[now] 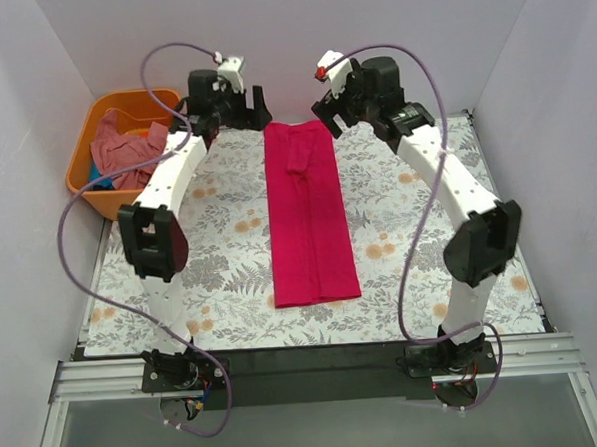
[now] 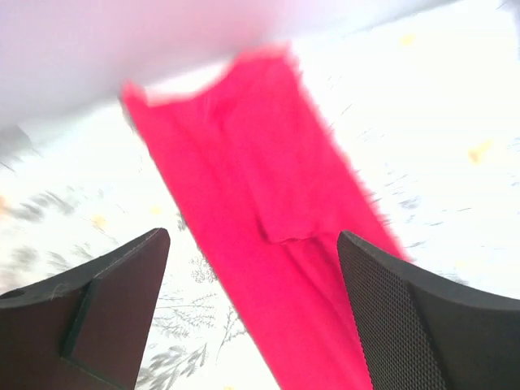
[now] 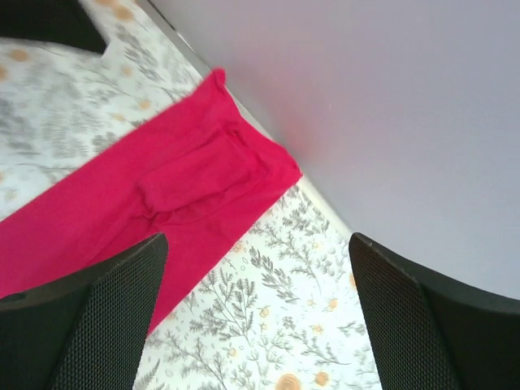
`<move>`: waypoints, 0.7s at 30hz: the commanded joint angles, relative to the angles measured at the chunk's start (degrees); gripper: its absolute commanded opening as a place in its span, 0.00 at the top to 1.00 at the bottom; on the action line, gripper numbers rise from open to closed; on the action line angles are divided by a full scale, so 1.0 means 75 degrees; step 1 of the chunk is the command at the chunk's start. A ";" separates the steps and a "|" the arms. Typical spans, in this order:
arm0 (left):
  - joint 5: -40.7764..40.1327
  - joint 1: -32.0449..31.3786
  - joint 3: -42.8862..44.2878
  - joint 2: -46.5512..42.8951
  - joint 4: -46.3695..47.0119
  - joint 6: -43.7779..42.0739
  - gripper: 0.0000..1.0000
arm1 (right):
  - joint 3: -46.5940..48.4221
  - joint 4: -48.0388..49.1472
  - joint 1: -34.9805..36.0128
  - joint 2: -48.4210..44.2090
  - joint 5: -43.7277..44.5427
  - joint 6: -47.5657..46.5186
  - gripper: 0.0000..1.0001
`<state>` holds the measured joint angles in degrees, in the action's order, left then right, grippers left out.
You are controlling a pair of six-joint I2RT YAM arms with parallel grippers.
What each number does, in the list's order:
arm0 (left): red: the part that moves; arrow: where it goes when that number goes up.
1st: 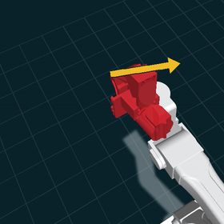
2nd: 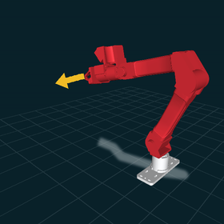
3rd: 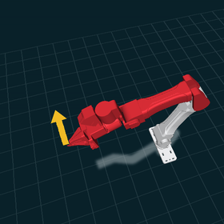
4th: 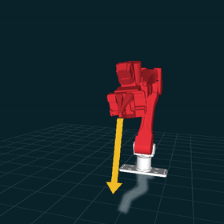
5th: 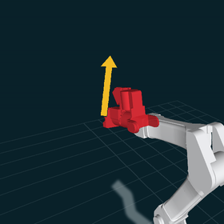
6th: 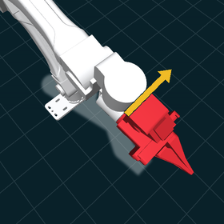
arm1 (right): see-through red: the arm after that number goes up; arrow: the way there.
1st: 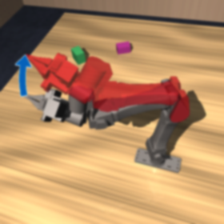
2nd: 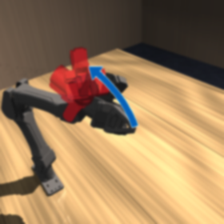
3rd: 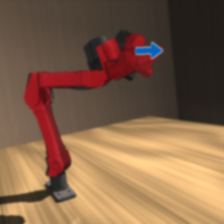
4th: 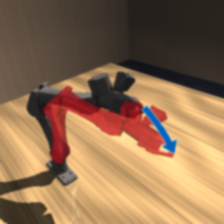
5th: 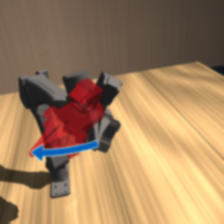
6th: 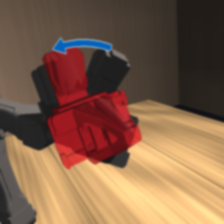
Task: Fold and stack the t-shirts
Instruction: Fold the tshirt
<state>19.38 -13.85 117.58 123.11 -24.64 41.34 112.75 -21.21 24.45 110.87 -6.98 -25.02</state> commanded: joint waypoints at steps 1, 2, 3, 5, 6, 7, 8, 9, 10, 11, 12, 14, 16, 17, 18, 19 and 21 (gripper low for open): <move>0.1076 -0.0017 -0.0626 -0.1881 -0.0108 -0.0857 0.16 | -0.0933 -0.0077 0.0384 -0.1405 -0.0728 -0.1510 0.02; 0.1409 -0.0029 -0.1036 -0.2556 -0.0229 -0.1104 0.15 | -0.1516 -0.0171 0.0431 -0.1725 -0.0907 -0.1690 0.02; 0.1598 -0.0040 -0.1505 -0.2923 -0.0230 -0.1129 0.15 | -0.1765 -0.0392 0.0478 -0.2018 -0.1013 -0.1808 0.02; 0.2033 -0.0076 -0.2969 -0.4021 -0.0136 -0.1258 0.14 | -0.2269 -0.0697 0.0630 -0.2803 -0.1364 -0.2101 0.02; 0.2057 -0.0145 -0.3427 -0.4422 -0.0101 -0.1305 0.14 | -0.2759 -0.0896 0.0654 -0.3061 -0.1470 -0.2230 0.02; 0.2312 -0.0192 -0.4440 -0.4763 -0.0089 -0.1421 0.14 | -0.3042 -0.1177 0.0770 -0.3563 -0.1622 -0.2382 0.01; 0.2454 -0.0239 -0.4915 -0.5520 -0.0043 -0.1794 0.15 | -0.3683 -0.1342 0.0841 -0.3823 -0.1670 -0.2511 0.02; 0.2595 -0.0309 -0.5523 -0.5887 0.0051 -0.1971 0.15 | -0.4026 -0.1436 0.0958 -0.4336 -0.1705 -0.2605 0.02; 0.2759 -0.0356 -0.6051 -0.6239 0.0144 -0.2228 0.15 | -0.4343 -0.1565 0.1029 -0.4585 -0.1775 -0.2618 0.02; 0.2969 -0.0543 -0.7089 -0.6660 0.0261 -0.2405 0.15 | -0.4717 -0.1659 0.1076 -0.4808 -0.1846 -0.2780 0.02; 0.2971 -0.0660 -0.7540 -0.7291 0.0460 -0.2546 0.15 | -0.5034 -0.1753 0.1181 -0.5030 -0.1904 -0.2851 0.02; 0.3076 -0.1022 -0.8639 -0.7799 0.0532 -0.2874 0.16 | -0.6065 -0.1882 0.1427 -0.5558 -0.2045 -0.3085 0.02; 0.2914 -0.1305 -0.9276 -0.8210 0.0590 -0.3202 0.21 | -0.7034 -0.1883 0.1801 -0.5876 -0.2011 -0.3273 0.02; 0.2831 -0.1608 -0.9534 -0.8269 0.0614 -0.3297 0.23 | -0.7296 -0.1848 0.1931 -0.5911 -0.1987 -0.3355 0.05; 0.2668 -0.1785 -1.0012 -0.8305 0.0660 -0.3390 0.25 | -0.7577 -0.1824 0.2175 -0.5877 -0.1952 -0.3484 0.07; 0.2551 -0.1984 -1.0226 -0.8340 0.0730 -0.3461 0.27 | -0.7812 -0.1801 0.2282 -0.5784 -0.1929 -0.3531 0.10; 0.2002 -0.2652 -1.0763 -0.8294 0.1011 -0.3555 0.35 | -0.8270 -0.1777 0.2482 -0.5410 -0.1905 -0.3648 0.17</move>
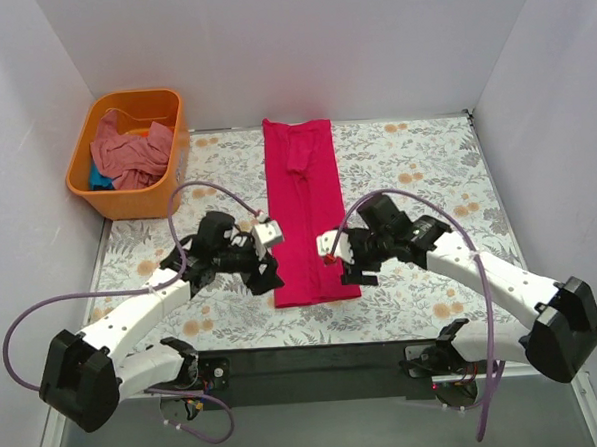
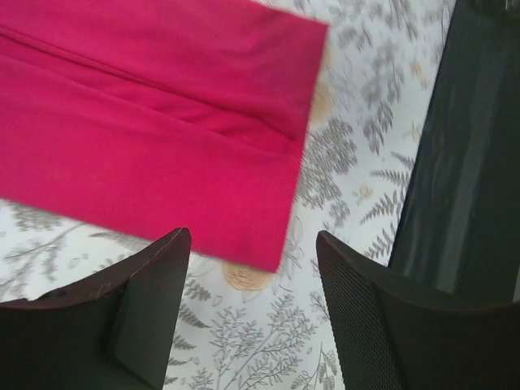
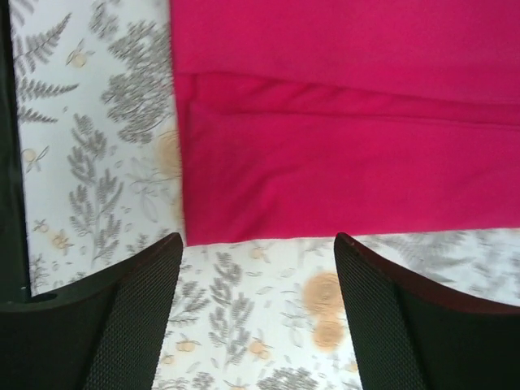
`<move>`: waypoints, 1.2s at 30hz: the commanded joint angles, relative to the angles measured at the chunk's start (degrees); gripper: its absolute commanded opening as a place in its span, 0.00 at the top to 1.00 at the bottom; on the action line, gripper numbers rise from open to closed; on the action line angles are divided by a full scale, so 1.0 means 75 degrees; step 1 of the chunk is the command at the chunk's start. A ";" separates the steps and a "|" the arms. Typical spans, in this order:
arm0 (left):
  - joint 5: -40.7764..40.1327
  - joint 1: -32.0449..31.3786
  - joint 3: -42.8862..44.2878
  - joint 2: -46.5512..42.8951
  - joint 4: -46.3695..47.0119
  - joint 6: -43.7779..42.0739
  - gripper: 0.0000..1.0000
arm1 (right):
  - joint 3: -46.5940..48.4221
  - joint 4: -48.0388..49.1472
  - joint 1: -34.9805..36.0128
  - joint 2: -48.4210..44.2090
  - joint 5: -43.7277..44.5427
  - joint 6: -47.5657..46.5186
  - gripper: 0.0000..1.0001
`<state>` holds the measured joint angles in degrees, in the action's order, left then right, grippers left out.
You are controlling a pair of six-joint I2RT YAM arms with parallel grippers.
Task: Fold and stack the t-shirts
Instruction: Fold the tshirt
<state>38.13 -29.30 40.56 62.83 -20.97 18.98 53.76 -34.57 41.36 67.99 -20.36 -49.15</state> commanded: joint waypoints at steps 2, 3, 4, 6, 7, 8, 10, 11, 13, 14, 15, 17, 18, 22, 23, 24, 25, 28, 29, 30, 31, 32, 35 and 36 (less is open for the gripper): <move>-0.0840 -0.1176 -0.0765 -0.0105 0.0663 -0.0807 0.44 | -0.0685 0.0096 0.0250 0.0543 -0.0261 -0.0537 0.26; -0.1190 -0.1365 -0.1034 -0.0069 0.0942 -0.0855 0.46 | -0.0780 0.0318 0.0250 0.0695 -0.0285 -0.0595 0.28; -0.1332 -0.1483 -0.1199 -0.0022 0.1072 -0.0913 0.48 | -0.0885 0.0471 0.0250 0.0743 -0.0320 -0.0642 0.32; -0.1660 -0.1800 -0.1550 0.0002 0.1574 -0.1159 0.50 | -0.1190 0.0903 0.0250 0.0825 -0.0321 -0.0805 0.35; -0.1732 -0.1882 -0.1622 0.0048 0.1693 -0.1253 0.50 | -0.1249 0.0987 0.0250 0.0861 -0.0355 -0.0830 0.36; -0.1825 -0.1999 -0.1680 0.0200 0.1787 -0.1346 0.51 | -0.1308 0.1011 0.0262 0.0907 -0.0390 -0.0877 0.38; -0.1931 -0.2046 -0.1774 0.0352 0.2069 -0.1441 0.52 | -0.1343 0.1070 0.0274 0.1048 -0.0507 -0.0912 0.39; -0.1955 -0.2058 -0.1809 0.0504 0.2220 -0.1441 0.52 | -0.1459 0.1116 0.0262 0.1072 -0.0566 -0.0947 0.39; -0.1874 -0.2070 -0.1879 0.0634 0.2339 -0.1453 0.53 | -0.1600 0.1221 0.0320 0.1072 -0.0683 -0.0994 0.40; -0.1861 -0.2105 -0.1938 0.0658 0.2409 -0.1453 0.53 | -0.1659 0.1269 0.0356 0.1072 -0.0695 -0.0994 0.41; -0.1838 -0.2128 -0.1985 0.0728 0.2560 -0.1453 0.53 | -0.1764 0.1304 0.0402 0.1107 -0.0696 -0.1006 0.43; -0.1861 -0.2222 -0.2090 0.0787 0.2713 -0.1523 0.53 | -0.1835 0.1444 0.0426 0.1224 -0.0660 -0.0994 0.45; -0.1873 -0.2234 -0.2126 0.0857 0.2749 -0.1546 0.53 | -0.1917 0.1491 0.0426 0.1329 -0.0602 -0.0994 0.45; -0.1955 -0.2293 -0.2278 0.1114 0.2761 -0.1839 0.53 | -0.2116 0.1842 0.0426 0.1634 -0.0369 -0.1064 0.46; -0.1990 -0.2304 -0.2302 0.1162 0.2749 -0.1886 0.53 | -0.2128 0.1948 0.0426 0.1716 -0.0321 -0.1076 0.46; -0.2037 -0.2293 -0.2337 0.1208 0.2726 -0.1921 0.53 | -0.2129 0.1960 0.0426 0.1867 -0.0274 -0.1065 0.49; -0.2037 -0.2293 -0.2372 0.1232 0.2726 -0.1968 0.53 | -0.2129 0.1972 0.0426 0.1938 -0.0181 -0.1053 0.50; -0.2002 -0.2304 -0.2478 0.1232 0.2703 -0.2050 0.54 | -0.2187 0.1972 0.0426 0.2033 -0.0121 -0.0994 0.60; -0.2025 -0.2304 -0.2489 0.1302 0.2691 -0.2039 0.56 | -0.2268 0.1972 0.0415 0.2021 -0.0133 -0.0983 0.64; -0.2072 -0.2304 -0.2478 0.1361 0.2633 -0.2062 0.60 | -0.2292 0.1961 0.0414 0.1986 -0.0133 -0.0971 0.67; -0.2084 -0.2293 -0.2431 0.1431 0.2563 -0.2085 0.63 | -0.2316 0.1960 0.0426 0.1963 -0.0098 -0.0913 0.71; -0.2107 -0.2293 -0.2419 0.1548 0.2423 -0.2109 0.66 | -0.2339 0.1960 0.0438 0.1974 -0.0063 -0.0866 0.78; -0.2201 -0.2293 -0.2372 0.1677 0.2363 -0.2191 0.78 | -0.2339 0.1902 0.0461 0.1974 0.0089 -0.0772 0.89; -0.2259 -0.2304 -0.2349 0.1724 0.2363 -0.2203 0.83 | -0.2339 0.1902 0.0450 0.1974 0.0136 -0.0748 0.91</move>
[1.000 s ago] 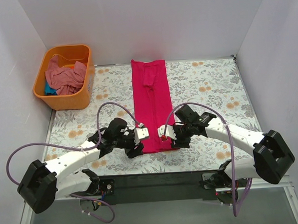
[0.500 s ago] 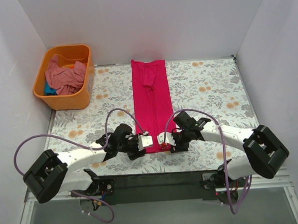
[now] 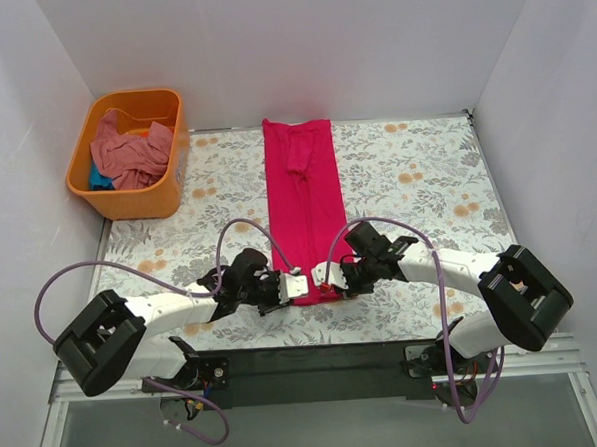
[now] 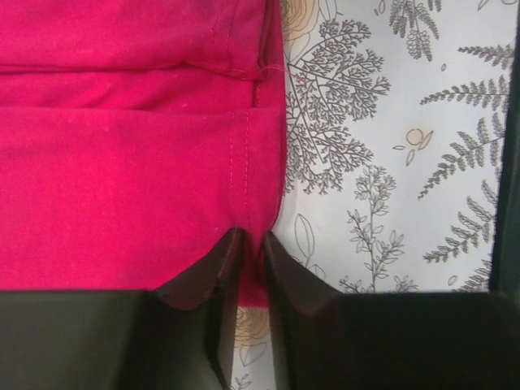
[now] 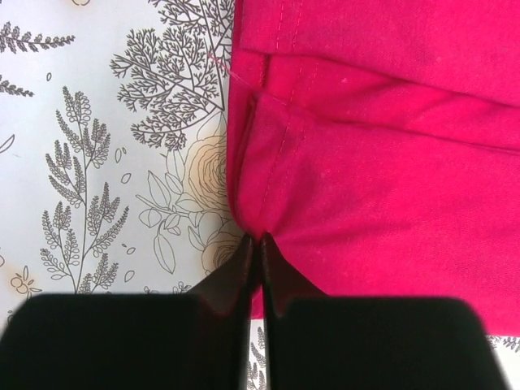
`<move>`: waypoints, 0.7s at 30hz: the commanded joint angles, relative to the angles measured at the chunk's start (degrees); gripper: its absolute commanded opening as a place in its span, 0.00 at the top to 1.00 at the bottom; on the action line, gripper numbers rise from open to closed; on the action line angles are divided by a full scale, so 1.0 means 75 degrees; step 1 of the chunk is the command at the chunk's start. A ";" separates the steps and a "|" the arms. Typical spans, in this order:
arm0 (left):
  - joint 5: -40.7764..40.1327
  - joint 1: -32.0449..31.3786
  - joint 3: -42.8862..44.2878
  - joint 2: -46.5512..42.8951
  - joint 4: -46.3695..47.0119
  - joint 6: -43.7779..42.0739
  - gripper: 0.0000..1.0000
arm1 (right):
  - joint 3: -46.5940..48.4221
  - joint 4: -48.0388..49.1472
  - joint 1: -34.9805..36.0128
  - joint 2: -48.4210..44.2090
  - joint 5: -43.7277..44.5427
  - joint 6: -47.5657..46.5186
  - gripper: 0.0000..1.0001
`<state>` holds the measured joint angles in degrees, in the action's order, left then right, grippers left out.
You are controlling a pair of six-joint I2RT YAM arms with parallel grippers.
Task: Fold and stack the t-shirts
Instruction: Fold the tshirt
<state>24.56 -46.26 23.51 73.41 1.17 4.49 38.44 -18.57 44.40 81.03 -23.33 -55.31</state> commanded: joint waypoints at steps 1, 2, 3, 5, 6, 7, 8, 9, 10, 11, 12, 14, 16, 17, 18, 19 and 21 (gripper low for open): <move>-0.0520 -0.0031 0.0017 0.0360 -0.0601 -0.0271 0.86 | -0.0285 -0.0243 0.0056 0.0223 0.0591 0.0085 0.96; -0.0555 -0.0031 0.0053 0.0419 -0.0648 -0.0282 0.89 | -0.0273 -0.0266 0.0068 0.0188 0.0591 0.0109 0.98; -0.0532 -0.0031 0.0111 0.0489 -0.0695 -0.0282 0.92 | -0.0227 -0.0267 0.0068 0.0164 0.0615 0.0132 0.99; -0.0322 -0.0043 0.0240 0.0408 -0.0881 -0.0294 1.00 | -0.0133 -0.0418 0.0103 0.0048 0.0533 0.0202 0.99; -0.0217 -0.0043 0.0276 0.0234 -0.0975 -0.0306 1.00 | -0.0063 -0.0465 0.0126 -0.0011 0.0475 0.0261 0.99; -0.0111 -0.0078 0.0334 0.0128 -0.1069 -0.0213 1.00 | -0.0039 -0.0512 0.0173 -0.0081 0.0439 0.0331 0.99; 0.0041 -0.0124 0.0462 0.0011 -0.1348 -0.0154 1.00 | -0.0039 -0.0629 0.0278 -0.0302 0.0393 0.0482 0.99; 0.0147 -0.0183 0.0510 -0.0107 -0.1514 -0.0107 1.00 | -0.0050 -0.0711 0.0360 -0.0444 0.0253 0.0600 0.99; 0.0206 -0.0416 0.0545 -0.0479 -0.1678 -0.0095 1.00 | -0.0143 -0.0805 0.0465 -0.0619 0.0182 0.0694 0.99; 0.0206 -0.0580 0.0499 -0.0692 -0.2004 -0.0107 1.00 | -0.0191 -0.1038 0.0733 -0.1004 0.0123 0.0846 0.99; 0.0218 -0.0744 0.0487 -0.0961 -0.2112 -0.0060 1.00 | -0.0249 -0.1156 0.0875 -0.1240 0.0076 0.0905 0.99; 0.0543 -0.1003 0.0510 -0.1757 -0.2602 0.0149 1.00 | -0.0274 -0.1681 0.1145 -0.1929 -0.0169 0.0976 0.99; 0.0709 -0.1050 0.0615 -0.2319 -0.2885 0.0373 1.00 | -0.0122 -0.1964 0.1158 -0.2330 -0.0404 0.1058 0.99; 0.0687 -0.1051 0.0685 -0.2439 -0.3130 0.0467 1.00 | -0.0063 -0.2059 0.1169 -0.2622 -0.0393 0.1070 0.99; 0.0490 -0.1051 0.0825 -0.2509 -0.3214 0.0502 1.00 | -0.0016 -0.2187 0.1170 -0.2741 -0.0277 0.1058 0.99; 0.0360 -0.1039 0.0919 -0.2568 -0.3273 0.0526 1.00 | 0.0054 -0.2223 0.1158 -0.2812 -0.0183 0.0977 0.99; 0.0149 -0.0946 0.1211 -0.2522 -0.3413 0.0305 1.00 | 0.0253 -0.2259 0.1123 -0.2836 0.0028 0.0825 0.99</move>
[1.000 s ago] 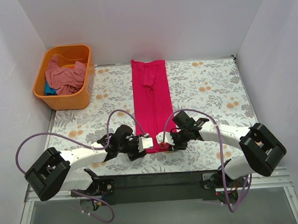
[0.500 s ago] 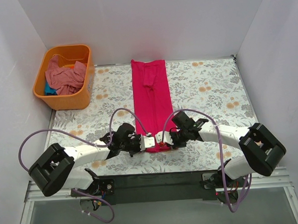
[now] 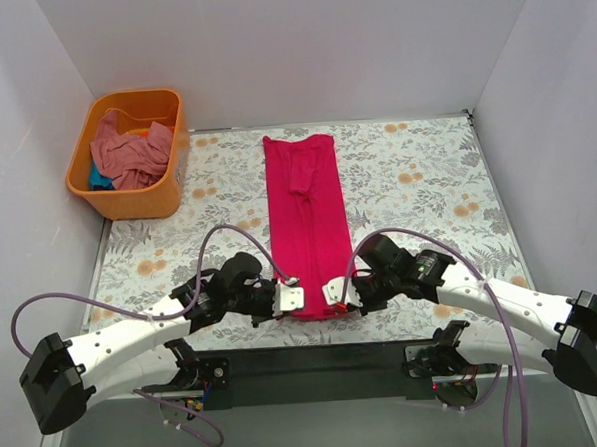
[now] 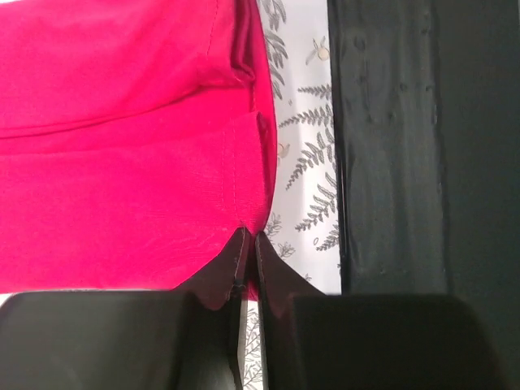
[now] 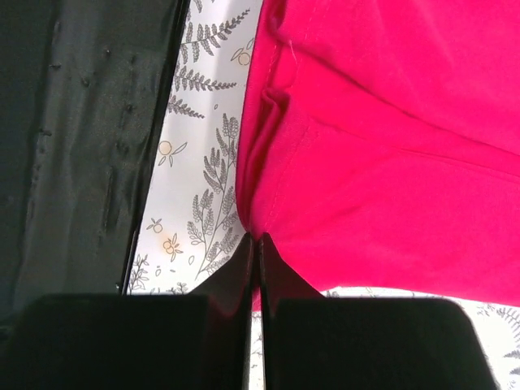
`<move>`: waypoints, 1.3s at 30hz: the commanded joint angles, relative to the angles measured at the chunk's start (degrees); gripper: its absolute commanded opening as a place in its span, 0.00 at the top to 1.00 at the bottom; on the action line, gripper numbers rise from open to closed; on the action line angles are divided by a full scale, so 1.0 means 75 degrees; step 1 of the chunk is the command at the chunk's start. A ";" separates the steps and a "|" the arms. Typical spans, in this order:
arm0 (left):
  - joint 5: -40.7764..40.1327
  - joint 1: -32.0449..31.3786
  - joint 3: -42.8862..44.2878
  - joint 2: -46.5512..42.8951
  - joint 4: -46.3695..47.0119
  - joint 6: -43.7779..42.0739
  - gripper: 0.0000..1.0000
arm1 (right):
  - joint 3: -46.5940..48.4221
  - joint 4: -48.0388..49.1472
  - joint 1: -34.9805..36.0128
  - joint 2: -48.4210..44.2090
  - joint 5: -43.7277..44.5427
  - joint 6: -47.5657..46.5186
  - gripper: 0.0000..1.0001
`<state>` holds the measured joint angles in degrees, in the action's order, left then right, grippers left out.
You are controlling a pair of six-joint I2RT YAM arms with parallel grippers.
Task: Fold and stack the t-shirts
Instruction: Fold the tshirt
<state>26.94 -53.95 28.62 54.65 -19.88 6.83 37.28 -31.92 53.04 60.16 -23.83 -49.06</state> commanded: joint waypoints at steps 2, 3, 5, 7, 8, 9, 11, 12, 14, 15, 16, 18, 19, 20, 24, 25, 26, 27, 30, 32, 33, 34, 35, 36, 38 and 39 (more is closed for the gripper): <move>-0.0042 0.0524 0.0741 0.0118 -0.0630 -0.0218 1.00 | 0.0572 -0.0466 -0.0273 0.0168 0.0120 -0.0312 0.99; 0.0063 0.0723 0.0882 0.0374 -0.0654 -0.0509 1.00 | 0.0805 -0.0478 -0.0391 0.0298 0.0096 -0.0419 0.99; 0.0217 0.1274 0.1187 0.0622 -0.0596 -0.0804 1.00 | 0.1110 -0.0478 -0.0637 0.0613 0.0142 -0.0897 0.99; 0.0310 0.1742 0.1363 0.0927 -0.0491 -0.1328 1.00 | 0.1310 -0.0420 -0.0778 0.0755 0.0237 -0.1273 0.99; 0.0345 0.1861 0.1537 0.1044 -0.0351 -0.1472 1.00 | 0.1415 -0.0420 -0.0952 0.0930 0.0213 -0.1531 0.99; 0.0369 0.1978 0.1609 0.1312 -0.0280 -0.1601 1.00 | 0.1637 -0.0408 -0.1012 0.1048 0.0178 -0.1684 0.99; 0.0544 0.2341 0.1842 0.1583 -0.0104 -0.1987 1.00 | 0.1861 -0.0350 -0.1257 0.1386 0.0155 -0.1895 0.99; 0.0568 0.2435 0.1902 0.1758 0.0001 -0.2058 1.00 | 0.1978 -0.0349 -0.1352 0.1528 0.0097 -0.2140 0.99; 0.0743 0.2763 0.2124 0.2180 0.0352 -0.2292 1.00 | 0.2259 -0.0303 -0.1667 0.1948 0.0061 -0.2469 0.99; 0.0767 0.2834 0.2218 0.2356 0.0423 -0.2375 1.00 | 0.2330 -0.0244 -0.1773 0.2090 0.0026 -0.2795 0.99; 0.0802 0.3043 0.2300 0.2717 0.0505 -0.2445 1.00 | 0.2470 -0.0163 -0.1891 0.2208 0.0014 -0.2938 0.99; 0.0989 0.3336 0.2615 0.3024 0.0728 -0.2703 1.00 | 0.2646 -0.0022 -0.2207 0.2606 -0.0068 -0.3323 0.99; 0.1037 0.3431 0.2722 0.3362 0.0903 -0.2785 1.00 | 0.2891 0.0002 -0.2371 0.2897 -0.0080 -0.3431 0.99; 0.1072 0.3525 0.2816 0.3504 0.0997 -0.2913 1.00 | 0.3009 0.0026 -0.2442 0.3063 -0.0115 -0.3513 0.99; 0.1306 0.3900 0.3552 0.4395 0.1185 -0.3266 1.00 | 0.3735 0.0189 -0.2770 0.3871 -0.0267 -0.3970 0.99; 0.1330 0.3947 0.3671 0.4547 0.1244 -0.3359 1.00 | 0.3876 0.0201 -0.2875 0.4198 -0.0302 -0.4110 0.99; 0.1342 0.4017 0.3800 0.4874 0.1279 -0.3418 1.00 | 0.4214 0.0213 -0.2946 0.4364 -0.0314 -0.4169 0.99; 0.1377 0.4111 0.3917 0.5005 0.1326 -0.3511 1.00 | 0.4368 0.0237 -0.2981 0.4516 -0.0349 -0.4216 0.99; 0.1424 0.4298 0.4409 0.5671 0.1408 -0.3664 1.00 | 0.5058 0.0272 -0.3192 0.5149 -0.0396 -0.4404 0.99; 0.1482 0.4416 0.4913 0.6000 0.1432 -0.3595 1.00 | 0.5387 0.0284 -0.3333 0.5629 -0.0396 -0.4497 0.99; 0.1482 0.4498 0.5077 0.6327 0.1397 -0.3641 1.00 | 0.5714 0.0295 -0.3380 0.5782 -0.0419 -0.4533 0.99; 0.1494 0.4545 0.5334 0.6469 0.1408 -0.3699 1.00 | 0.5868 0.0307 -0.3438 0.6073 -0.0408 -0.4556 0.99; 0.1506 0.4603 0.5475 0.6622 0.1408 -0.3711 1.00 | 0.6044 0.0295 -0.3473 0.6215 -0.0408 -0.4568 0.99; 0.1517 0.4662 0.5593 0.6878 0.1397 -0.3758 1.00 | 0.6312 0.0319 -0.3509 0.6368 -0.0431 -0.4580 0.99; 0.1483 0.4709 0.5897 0.7126 0.1408 -0.3840 1.00 | 0.6536 0.0319 -0.3579 0.6743 -0.0408 -0.4568 0.99; 0.1482 0.4733 0.5991 0.7336 0.1397 -0.3852 1.00 | 0.6712 0.0330 -0.3591 0.6941 -0.0385 -0.4615 0.99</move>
<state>36.64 -19.27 70.15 108.12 -10.15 -19.97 83.57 -30.15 26.65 109.84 -25.67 -81.73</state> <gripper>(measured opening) 0.024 0.023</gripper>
